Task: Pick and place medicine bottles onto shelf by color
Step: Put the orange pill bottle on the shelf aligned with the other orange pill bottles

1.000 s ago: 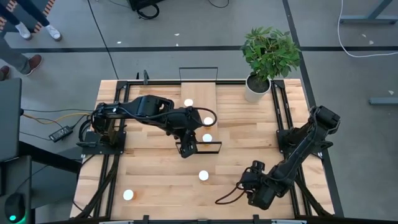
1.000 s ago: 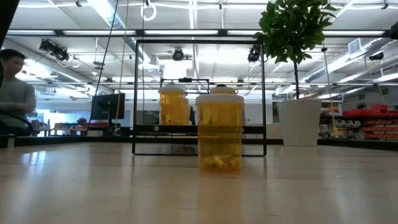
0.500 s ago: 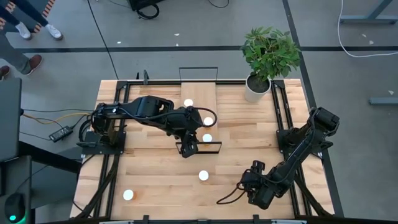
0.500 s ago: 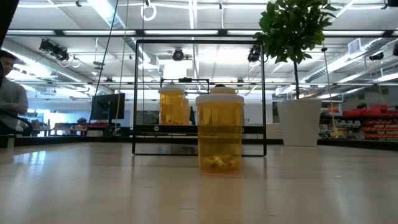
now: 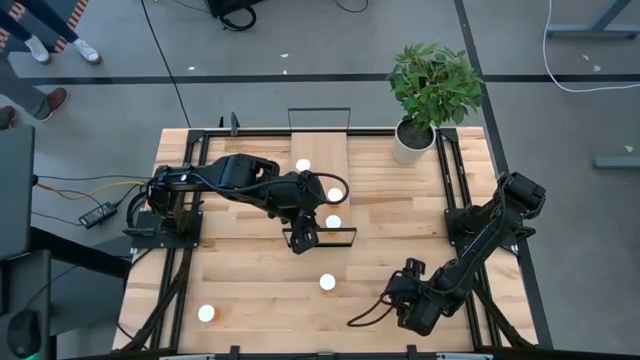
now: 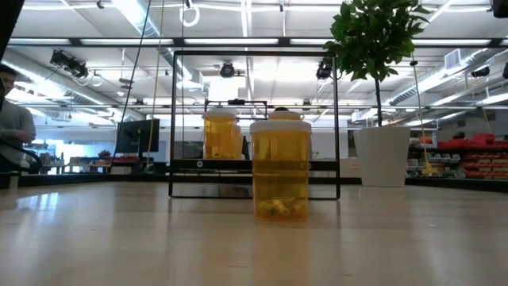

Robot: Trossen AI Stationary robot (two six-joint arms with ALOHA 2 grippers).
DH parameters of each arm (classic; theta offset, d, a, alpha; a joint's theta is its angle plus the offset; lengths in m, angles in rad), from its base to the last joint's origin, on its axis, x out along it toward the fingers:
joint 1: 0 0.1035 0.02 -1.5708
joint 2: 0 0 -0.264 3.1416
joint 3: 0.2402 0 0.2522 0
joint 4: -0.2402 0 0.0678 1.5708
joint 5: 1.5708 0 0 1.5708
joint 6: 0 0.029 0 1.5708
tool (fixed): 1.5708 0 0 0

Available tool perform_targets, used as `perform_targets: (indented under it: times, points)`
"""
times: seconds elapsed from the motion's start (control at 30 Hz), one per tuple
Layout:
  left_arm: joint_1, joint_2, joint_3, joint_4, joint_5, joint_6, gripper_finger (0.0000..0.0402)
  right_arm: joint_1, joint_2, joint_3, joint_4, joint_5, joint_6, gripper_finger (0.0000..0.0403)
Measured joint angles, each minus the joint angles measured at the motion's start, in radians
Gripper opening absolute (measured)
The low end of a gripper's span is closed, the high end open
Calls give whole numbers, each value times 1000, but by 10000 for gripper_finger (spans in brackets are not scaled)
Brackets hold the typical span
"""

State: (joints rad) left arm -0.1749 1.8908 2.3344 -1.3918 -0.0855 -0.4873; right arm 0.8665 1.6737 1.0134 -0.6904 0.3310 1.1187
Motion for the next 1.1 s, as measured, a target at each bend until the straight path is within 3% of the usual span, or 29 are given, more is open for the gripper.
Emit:
perform_targets:
  times: [0.47, 0.7, 1.1]
  points:
    - [-3, 0, 0, -1, 0, 0, 172, 0, 0, 0, 31, 9, -1, 238]
    - [-6, 0, 0, -1, 0, 0, 172, -1, -1, 4, 26, -11, -1, 227]
    - [-13, 0, 0, -49, 0, 2, 172, -75, -13, 235, -269, -22, -61, 231]
